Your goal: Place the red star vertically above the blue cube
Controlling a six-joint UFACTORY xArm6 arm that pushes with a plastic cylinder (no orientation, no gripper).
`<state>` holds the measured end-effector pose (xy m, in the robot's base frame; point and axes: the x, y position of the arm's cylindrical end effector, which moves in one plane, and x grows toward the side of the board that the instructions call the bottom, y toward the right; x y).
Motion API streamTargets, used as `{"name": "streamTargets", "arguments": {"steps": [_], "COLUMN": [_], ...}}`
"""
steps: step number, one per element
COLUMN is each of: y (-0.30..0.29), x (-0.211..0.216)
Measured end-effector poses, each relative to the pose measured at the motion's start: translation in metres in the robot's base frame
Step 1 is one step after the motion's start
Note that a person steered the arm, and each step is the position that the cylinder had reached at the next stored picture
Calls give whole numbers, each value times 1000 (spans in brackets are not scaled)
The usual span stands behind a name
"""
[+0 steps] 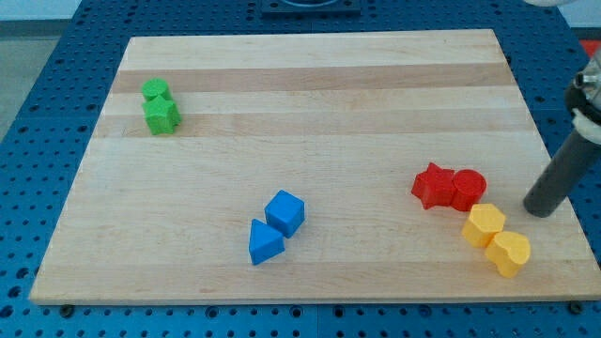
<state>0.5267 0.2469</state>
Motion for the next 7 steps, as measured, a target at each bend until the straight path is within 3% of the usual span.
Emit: {"name": "streamTargets", "arguments": {"steps": [2, 4, 7], "y": [-65, -79, -158], "x": [0, -17, -27]}}
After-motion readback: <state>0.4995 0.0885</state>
